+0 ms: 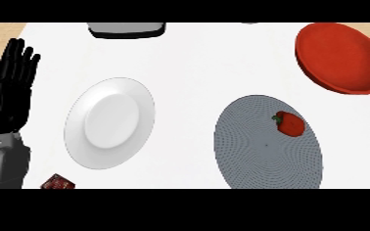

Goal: Pick the sweet potato from the placemat and place it in the bowl

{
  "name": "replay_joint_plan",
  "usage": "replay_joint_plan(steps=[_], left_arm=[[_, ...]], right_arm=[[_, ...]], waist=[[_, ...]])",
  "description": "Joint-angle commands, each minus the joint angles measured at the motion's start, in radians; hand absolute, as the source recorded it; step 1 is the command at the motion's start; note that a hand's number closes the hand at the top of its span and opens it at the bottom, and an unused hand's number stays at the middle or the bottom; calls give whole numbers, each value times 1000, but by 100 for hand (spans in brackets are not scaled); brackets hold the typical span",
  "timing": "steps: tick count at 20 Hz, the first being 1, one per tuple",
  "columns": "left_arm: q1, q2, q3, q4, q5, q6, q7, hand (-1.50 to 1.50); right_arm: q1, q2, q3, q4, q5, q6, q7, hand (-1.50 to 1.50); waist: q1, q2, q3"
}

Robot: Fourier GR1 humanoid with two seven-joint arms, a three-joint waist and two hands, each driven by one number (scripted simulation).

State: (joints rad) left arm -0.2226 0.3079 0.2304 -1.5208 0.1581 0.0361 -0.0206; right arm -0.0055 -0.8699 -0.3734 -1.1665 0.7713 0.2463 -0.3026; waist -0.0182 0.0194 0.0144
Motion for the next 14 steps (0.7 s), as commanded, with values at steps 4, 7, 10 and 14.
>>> replay_joint_plan(steps=[4, 7, 10, 14], left_arm=[[-16, -4, 0, 9, 4, 0, -4, 0], [-18, 6, -6, 8, 2, -10, 12, 0], [-27, 9, -8, 9, 7, -20, 11, 0], [-44, -10, -29, 28, -8, -14, -5, 0]], right_arm=[[-67, -185, -193, 269, -124, -13, -286, 150], [-115, -252, -247, 349, -182, 21, -406, 150], [-154, -309, -286, 436, -218, 39, -525, 150], [-228, -378, -311, 551, -286, 176, -631, 150]], waist=[[20, -3, 1], [35, -6, 0], [45, -6, -2], [56, -2, -5]])
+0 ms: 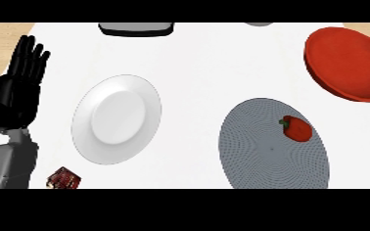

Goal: Pick the sweet potato from the placemat and place it in the bowl

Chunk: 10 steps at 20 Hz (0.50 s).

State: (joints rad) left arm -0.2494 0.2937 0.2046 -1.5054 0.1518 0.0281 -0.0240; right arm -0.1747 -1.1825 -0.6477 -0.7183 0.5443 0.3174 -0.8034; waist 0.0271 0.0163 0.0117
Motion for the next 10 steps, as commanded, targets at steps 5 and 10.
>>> replay_joint_plan(steps=[5, 10], left_arm=[[-53, 22, -8, 20, 4, -25, 20, 0], [-69, 4, -18, 37, -14, -5, 10, 0]], right_arm=[[-149, -106, -6, 180, -115, 237, -135, 150], [-266, -148, 80, 199, -124, 324, -70, 150]], waist=[[32, 3, -4], [44, 4, -8]])
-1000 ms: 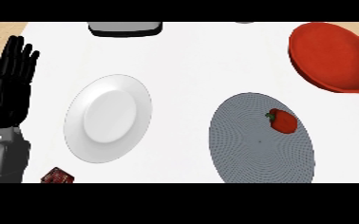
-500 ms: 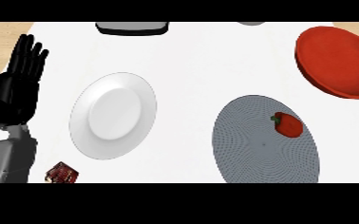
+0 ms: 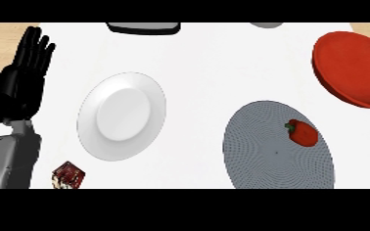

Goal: Pick the sweet potato from the placemat and place it in the bowl

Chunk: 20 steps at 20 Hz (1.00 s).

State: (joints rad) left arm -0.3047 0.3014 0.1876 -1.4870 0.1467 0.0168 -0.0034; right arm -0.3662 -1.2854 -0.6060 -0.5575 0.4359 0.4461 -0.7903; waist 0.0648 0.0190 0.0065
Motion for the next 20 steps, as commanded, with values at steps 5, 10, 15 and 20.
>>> replay_joint_plan(steps=[5, 10, 15, 20], left_arm=[[-21, -30, -31, 28, -21, 9, -10, 0], [-38, -36, -27, 58, -29, 15, -37, 0], [-39, -41, -36, 46, -39, 28, -11, 0], [-41, -16, 7, 65, -8, 11, -15, 0]], right_arm=[[-181, 9, 150, 30, 10, 188, -33, 150], [-291, 107, 273, 27, 65, 131, 30, 150], [-403, 166, 369, 43, 108, 156, 70, 150], [-449, 313, 432, 130, 171, 17, 101, 150]], waist=[[16, 3, -3], [19, 5, -4], [1, -1, -5], [-3, 1, -4]])
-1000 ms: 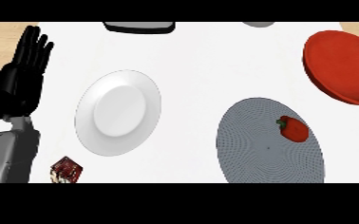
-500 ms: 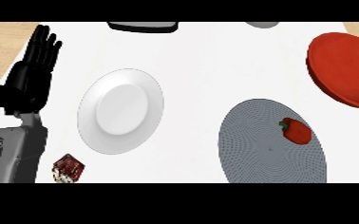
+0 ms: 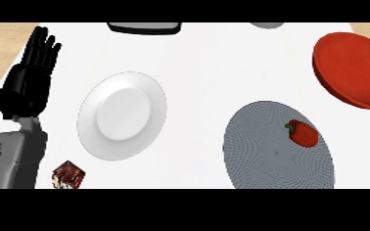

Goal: Pick the sweet potato from the placemat and place it in the bowl

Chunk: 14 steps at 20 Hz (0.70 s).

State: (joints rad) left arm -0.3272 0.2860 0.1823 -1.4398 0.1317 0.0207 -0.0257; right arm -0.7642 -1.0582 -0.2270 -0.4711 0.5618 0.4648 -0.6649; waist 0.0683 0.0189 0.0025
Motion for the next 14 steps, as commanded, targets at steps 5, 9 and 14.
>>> replay_joint_plan(steps=[5, 9, 14], left_arm=[[-1, 15, 21, 1, 10, -11, -2, 0], [29, -1, 5, -21, 6, -17, -11, 0], [41, -5, 3, -51, 10, -15, -1, 0]], right_arm=[[-77, 174, 88, 131, 129, -209, 7, 150], [-118, 192, 46, 249, 113, -206, 114, 150], [-107, 245, -6, 327, 64, -189, 90, -150]], waist=[[-11, 3, 1], [-7, 6, 1], [3, 8, 4]])
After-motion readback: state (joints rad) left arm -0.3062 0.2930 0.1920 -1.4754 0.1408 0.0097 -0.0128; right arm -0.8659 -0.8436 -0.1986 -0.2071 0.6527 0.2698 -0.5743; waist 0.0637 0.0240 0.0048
